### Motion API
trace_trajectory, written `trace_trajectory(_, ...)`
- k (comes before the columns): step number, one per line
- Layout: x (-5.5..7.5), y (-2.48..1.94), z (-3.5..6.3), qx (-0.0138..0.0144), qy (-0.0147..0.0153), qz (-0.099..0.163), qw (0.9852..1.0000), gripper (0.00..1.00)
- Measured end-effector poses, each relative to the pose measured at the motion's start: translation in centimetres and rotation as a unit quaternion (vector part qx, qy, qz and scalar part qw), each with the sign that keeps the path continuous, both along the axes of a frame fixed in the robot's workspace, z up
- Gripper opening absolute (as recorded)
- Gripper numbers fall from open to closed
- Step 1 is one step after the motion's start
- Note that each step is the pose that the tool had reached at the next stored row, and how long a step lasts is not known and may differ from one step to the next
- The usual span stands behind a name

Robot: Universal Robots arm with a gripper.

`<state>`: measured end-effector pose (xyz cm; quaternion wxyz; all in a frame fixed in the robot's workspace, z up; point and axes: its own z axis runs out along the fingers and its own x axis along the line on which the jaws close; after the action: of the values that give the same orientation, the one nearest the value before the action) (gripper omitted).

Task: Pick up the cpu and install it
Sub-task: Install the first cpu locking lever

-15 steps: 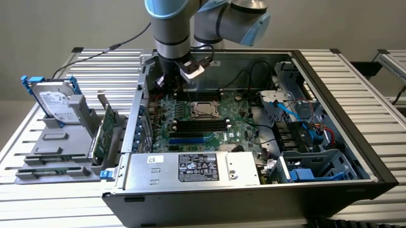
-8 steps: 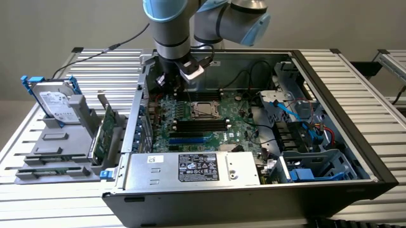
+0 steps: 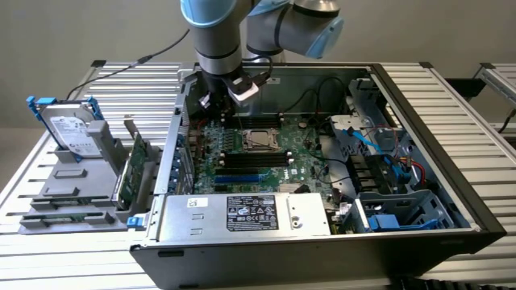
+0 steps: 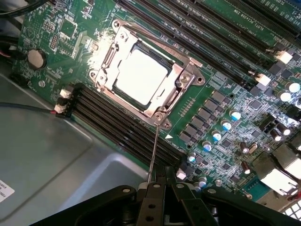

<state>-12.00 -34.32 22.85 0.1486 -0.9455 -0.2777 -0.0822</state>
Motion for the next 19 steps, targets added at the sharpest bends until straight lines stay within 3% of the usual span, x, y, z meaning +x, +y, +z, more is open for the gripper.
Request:
trace_trajectory(4, 0.00, 0.13, 0.22, -0.0001, -0.0031, -0.006, 1.0000, 0.11)
trace_trajectory(8, 0.00, 0.18, 0.35, -0.0002, -0.0085, -0.018, 0.9998, 0.11)
trace_trajectory(13, -0.01, 0.18, 0.38, -0.0044, -0.0118, -0.037, 0.9992, 0.11)
trace_trajectory(19, 0.00, 0.19, 0.36, -0.0066, -0.0166, -0.058, 0.9982, 0.11)
